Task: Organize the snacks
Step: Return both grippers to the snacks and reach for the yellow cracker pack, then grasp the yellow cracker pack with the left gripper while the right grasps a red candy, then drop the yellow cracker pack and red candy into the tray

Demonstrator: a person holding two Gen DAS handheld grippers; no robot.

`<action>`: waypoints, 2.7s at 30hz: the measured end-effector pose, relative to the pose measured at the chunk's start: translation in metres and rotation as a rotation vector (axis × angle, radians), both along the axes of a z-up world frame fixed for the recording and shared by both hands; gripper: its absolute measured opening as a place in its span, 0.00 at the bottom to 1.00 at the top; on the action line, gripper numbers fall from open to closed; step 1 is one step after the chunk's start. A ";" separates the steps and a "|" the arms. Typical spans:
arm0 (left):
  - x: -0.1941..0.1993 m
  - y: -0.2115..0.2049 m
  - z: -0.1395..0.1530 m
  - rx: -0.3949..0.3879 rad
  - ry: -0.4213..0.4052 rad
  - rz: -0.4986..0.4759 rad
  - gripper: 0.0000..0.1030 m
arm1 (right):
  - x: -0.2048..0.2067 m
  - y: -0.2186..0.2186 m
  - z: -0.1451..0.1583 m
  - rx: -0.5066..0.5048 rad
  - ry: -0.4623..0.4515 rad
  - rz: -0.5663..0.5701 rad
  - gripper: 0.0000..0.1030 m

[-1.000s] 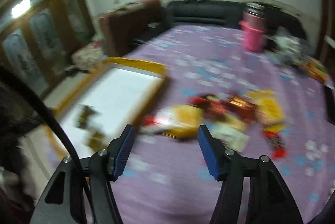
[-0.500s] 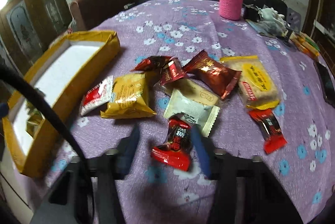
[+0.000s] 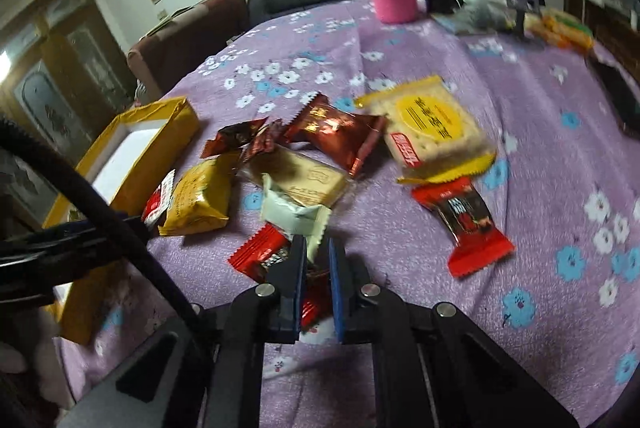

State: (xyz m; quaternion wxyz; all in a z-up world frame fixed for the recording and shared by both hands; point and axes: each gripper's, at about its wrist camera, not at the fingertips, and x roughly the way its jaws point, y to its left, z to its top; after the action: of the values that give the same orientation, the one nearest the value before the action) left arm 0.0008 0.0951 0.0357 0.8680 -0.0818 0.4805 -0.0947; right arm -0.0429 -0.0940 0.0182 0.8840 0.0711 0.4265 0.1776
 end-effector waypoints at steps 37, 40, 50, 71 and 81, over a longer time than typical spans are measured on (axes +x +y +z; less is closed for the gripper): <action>-0.045 -0.022 0.017 0.078 -0.123 -0.208 0.69 | -0.021 0.028 -0.002 -0.144 0.005 0.125 0.22; -0.023 -0.040 0.007 0.153 -0.110 -0.260 0.78 | -0.024 0.015 -0.002 -0.102 0.029 0.110 0.22; -0.007 -0.051 -0.020 0.183 -0.019 -0.261 0.45 | -0.038 -0.013 0.008 -0.013 0.036 0.066 0.22; -0.082 0.151 0.064 -0.070 -0.221 0.125 0.45 | -0.058 0.091 0.079 0.032 -0.067 0.250 0.22; -0.091 0.210 0.019 0.004 -0.140 0.251 0.45 | -0.024 0.200 0.053 -0.040 0.005 0.343 0.22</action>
State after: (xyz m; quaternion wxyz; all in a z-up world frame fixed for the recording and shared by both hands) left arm -0.0905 0.3052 0.0550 0.9045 -0.1330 0.4050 0.0102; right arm -0.0669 0.1063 0.0708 0.8408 -0.0196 0.4382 0.3172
